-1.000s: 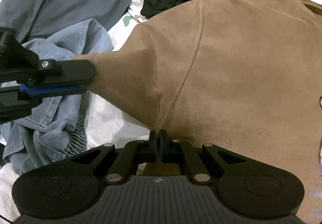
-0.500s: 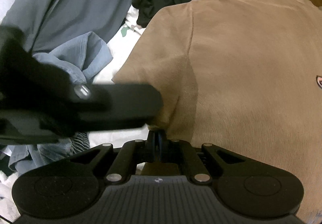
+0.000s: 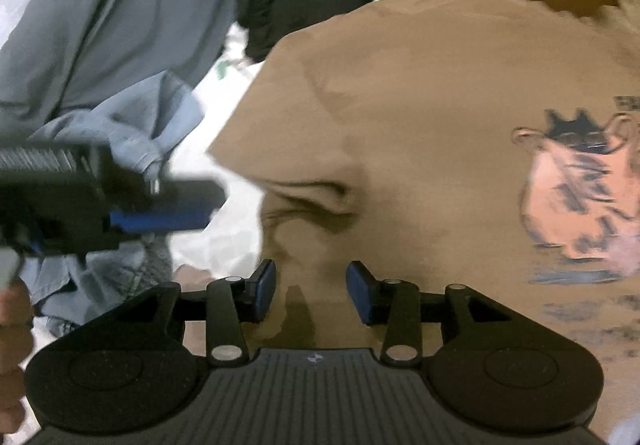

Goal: Fold clothes
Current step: 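Open both grippers and release the folded side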

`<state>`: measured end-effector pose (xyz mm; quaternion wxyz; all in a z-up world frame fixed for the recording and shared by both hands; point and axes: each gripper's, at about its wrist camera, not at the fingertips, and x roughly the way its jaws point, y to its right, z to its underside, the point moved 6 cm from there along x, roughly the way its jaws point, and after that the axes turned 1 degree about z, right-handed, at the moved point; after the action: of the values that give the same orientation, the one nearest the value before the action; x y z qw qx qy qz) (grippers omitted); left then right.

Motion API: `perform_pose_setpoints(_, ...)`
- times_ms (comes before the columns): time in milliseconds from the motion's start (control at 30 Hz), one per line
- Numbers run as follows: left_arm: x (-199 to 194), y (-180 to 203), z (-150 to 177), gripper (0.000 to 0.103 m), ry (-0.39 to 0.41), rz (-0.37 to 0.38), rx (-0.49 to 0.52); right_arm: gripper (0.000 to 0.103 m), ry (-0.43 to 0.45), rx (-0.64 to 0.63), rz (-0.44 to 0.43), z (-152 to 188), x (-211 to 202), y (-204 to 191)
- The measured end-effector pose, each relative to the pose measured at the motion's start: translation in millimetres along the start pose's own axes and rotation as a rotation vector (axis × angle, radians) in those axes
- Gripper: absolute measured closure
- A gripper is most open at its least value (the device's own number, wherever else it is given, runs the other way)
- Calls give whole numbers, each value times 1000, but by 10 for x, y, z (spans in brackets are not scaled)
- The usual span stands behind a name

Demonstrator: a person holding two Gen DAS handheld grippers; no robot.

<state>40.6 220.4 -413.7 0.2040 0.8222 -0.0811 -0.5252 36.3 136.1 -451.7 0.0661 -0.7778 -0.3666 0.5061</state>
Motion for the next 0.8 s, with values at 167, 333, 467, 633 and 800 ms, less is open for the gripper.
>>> perform_pose_setpoints(167, 141, -71, 43, 77, -13, -35, 19, 56, 17, -11, 48, -136, -46, 101)
perform_pose_setpoints(333, 304, -93, 78, 77, -22, -67, 55, 56, 21, -100, 85, -289, 15, 40)
perform_pose_setpoints(467, 415, -122, 87, 77, -25, -88, 68, 56, 28, -197, 115, -389, 63, -39)
perform_pose_setpoints(633, 461, -131, 96, 77, -14, -90, 82, 57, 5, -335, 158, -427, 200, -161)
perform_pose_setpoints(800, 447, -168, 98, 91, -6, -99, 85, 94, 12, -359, 173, -452, 211, -187)
